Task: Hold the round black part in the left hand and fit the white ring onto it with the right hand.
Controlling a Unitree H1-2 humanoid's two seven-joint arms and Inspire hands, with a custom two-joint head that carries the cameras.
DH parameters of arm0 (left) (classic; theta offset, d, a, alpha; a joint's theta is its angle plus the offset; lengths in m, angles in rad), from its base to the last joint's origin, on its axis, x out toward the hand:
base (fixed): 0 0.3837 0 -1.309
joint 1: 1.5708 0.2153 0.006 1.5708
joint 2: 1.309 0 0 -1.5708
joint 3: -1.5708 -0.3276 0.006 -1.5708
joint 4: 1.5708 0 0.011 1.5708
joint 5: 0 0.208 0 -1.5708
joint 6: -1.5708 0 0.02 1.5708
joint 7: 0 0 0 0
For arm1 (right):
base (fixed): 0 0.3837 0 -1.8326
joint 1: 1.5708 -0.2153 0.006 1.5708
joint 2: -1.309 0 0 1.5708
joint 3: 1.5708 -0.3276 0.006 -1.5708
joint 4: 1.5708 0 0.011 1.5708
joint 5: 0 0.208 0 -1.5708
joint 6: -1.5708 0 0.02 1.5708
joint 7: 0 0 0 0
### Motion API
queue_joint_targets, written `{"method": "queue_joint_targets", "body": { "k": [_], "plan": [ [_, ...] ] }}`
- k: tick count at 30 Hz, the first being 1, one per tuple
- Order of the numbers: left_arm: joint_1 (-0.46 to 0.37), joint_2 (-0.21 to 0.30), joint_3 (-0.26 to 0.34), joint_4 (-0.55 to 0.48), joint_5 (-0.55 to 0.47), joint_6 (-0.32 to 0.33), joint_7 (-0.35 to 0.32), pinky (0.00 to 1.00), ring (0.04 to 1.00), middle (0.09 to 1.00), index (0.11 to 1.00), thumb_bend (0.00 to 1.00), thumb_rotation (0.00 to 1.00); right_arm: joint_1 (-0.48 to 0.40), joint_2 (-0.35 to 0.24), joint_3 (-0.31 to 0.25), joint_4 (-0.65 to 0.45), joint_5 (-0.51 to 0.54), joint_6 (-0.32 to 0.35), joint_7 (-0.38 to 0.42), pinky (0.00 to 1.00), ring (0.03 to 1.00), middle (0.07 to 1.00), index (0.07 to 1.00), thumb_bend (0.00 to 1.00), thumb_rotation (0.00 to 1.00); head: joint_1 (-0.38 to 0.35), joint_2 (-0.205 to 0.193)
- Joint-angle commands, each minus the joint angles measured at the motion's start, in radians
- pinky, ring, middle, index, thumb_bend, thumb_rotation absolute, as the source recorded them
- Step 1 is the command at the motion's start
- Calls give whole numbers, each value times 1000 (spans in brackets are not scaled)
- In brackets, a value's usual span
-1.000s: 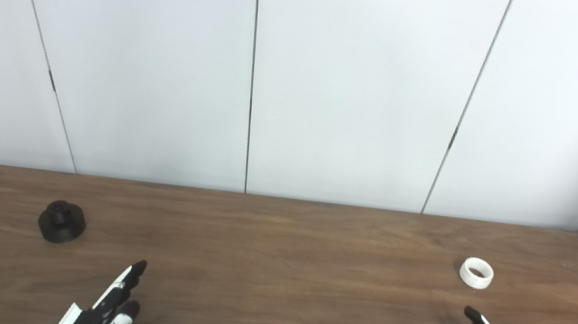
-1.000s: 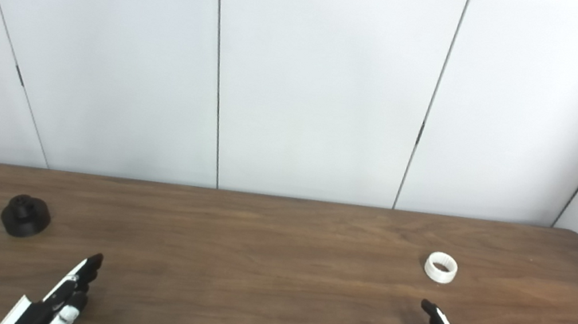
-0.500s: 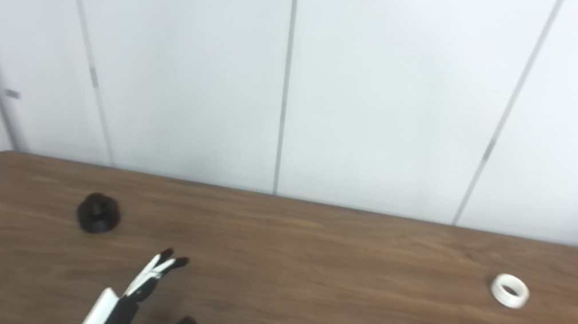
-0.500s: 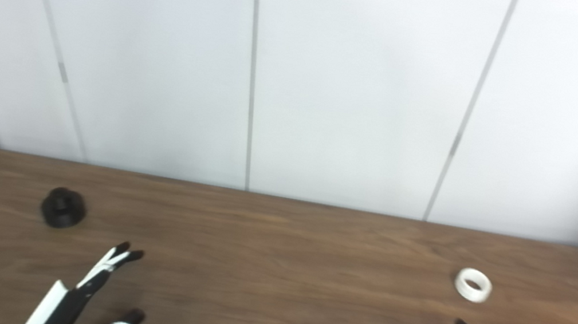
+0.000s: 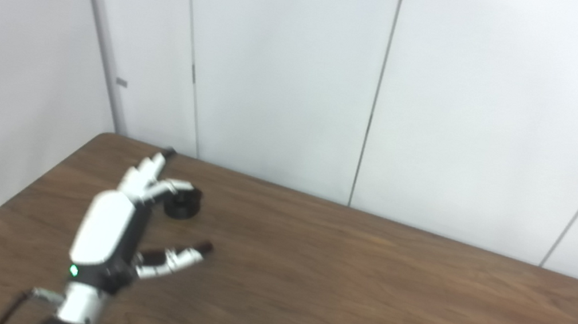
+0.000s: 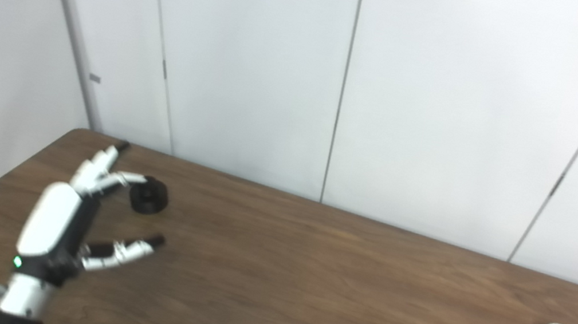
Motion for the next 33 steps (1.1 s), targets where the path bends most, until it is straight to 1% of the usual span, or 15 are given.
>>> {"method": "queue_joint_targets", "body": {
  "k": [1, 4, 6, 11, 12, 13, 15, 17, 19, 22, 24, 26, 28, 31, 33],
  "plan": [
    [-32, 51, 19, -39, 39, 44, -14, 1000, 1000, 1000, 686, 897, 279, -6, -11, -18, -5, 7, -32, -4, 1000, 1000, 1000, 931, 555, 824, 11, 0],
    [-61, 108, 30, -35, 92, 116, -53, 1000, 1000, 1000, 679, 954, 306, -8, -14, -22, 6, 15, -39, 7, 1000, 1000, 1000, 926, 566, 826, 28, -3],
    [-85, 145, 26, -33, 109, 162, -92, 1000, 1000, 1000, 677, 969, 298, -10, -15, -24, 14, 25, -34, 10, 1000, 1000, 1000, 914, 584, 817, 36, -5],
    [-138, 233, 8, 10, 102, 214, -166, 1000, 1000, 1000, 633, 997, 273, -14, -19, -23, 30, 39, -35, 19, 1000, 1000, 1000, 917, 611, 808, 51, -7],
    [-151, 247, 3, 18, 96, 236, -194, 1000, 1000, 1000, 630, 998, 278, -14, -19, -24, 33, 42, -37, 21, 1000, 1000, 1000, 917, 628, 809, 55, -6],
    [-167, 256, 2, 22, 80, 275, -233, 1000, 1000, 1000, 633, 997, 287, -13, -19, -24, 31, 42, -33, 20, 1000, 1000, 1000, 917, 636, 809, 58, -7],
    [-200, 282, -7, 38, 54, 358, -318, 1000, 1000, 1000, 662, 996, 279, -13, -20, -25, 32, 42, -35, 21, 1000, 1000, 1000, 918, 650, 809, 60, -9],
    [-228, 305, -13, 68, 36, 406, -380, 1000, 1000, 1000, 699, 1000, 297, -13, -20, -24, 38, 42, -44, 25, 1000, 1000, 1000, 919, 636, 809, 63, -10],
    [-255, 311, -4, 108, 20, 421, -424, 1000, 1000, 1000, 726, 1000, 299, -13, -19, -26, 39, 42, -43, 24, 1000, 1000, 1000, 921, 628, 804, 66, -12],
    [-282, 311, 5, 174, -4, 423, -444, 1000, 1000, 1000, 750, 1000, 287, -12, -21, -28, 39, 45, -45, 27, 1000, 1000, 1000, 928, 609, 807, 68, -13],
    [-300, 316, 2, 222, -14, 423, -464, 1000, 1000, 1000, 771, 1000, 301, -11, -24, -28, 37, 42, -44, 29, 1000, 1000, 1000, 932, 608, 815, 70, -14],
    [-316, 319, 3, 267, -27, 423, -499, 1000, 1000, 1000, 816, 1000, 336, -10, -25, -30, 34, 43, -40, 28, 1000, 1000, 1000, 933, 606, 826, 73, -13],
    [-327, 322, 1, 312, -49, 423, -513, 1000, 1000, 1000, 856, 1000, 369, -9, -24, -33, 37, 49, -39, 29, 1000, 1000, 1000, 929, 621, 815, 73, -13],
    [-332, 320, 1, 401, -131, 409, -466, 1000, 1000, 1000, 892, 1000, 404, -5, -27, -38, 43, 59, -54, 39, 1000, 1000, 1000, 932, 600, 811, 76, -12],
    [-338, 309, 7, 469, -177, 379, -413, 996, 1000, 1000, 902, 1000, 414, -3, -29, -42, 42, 61, -54, 42, 1000, 1000, 1000, 934, 597, 813, 80, -11]
  ]
}}
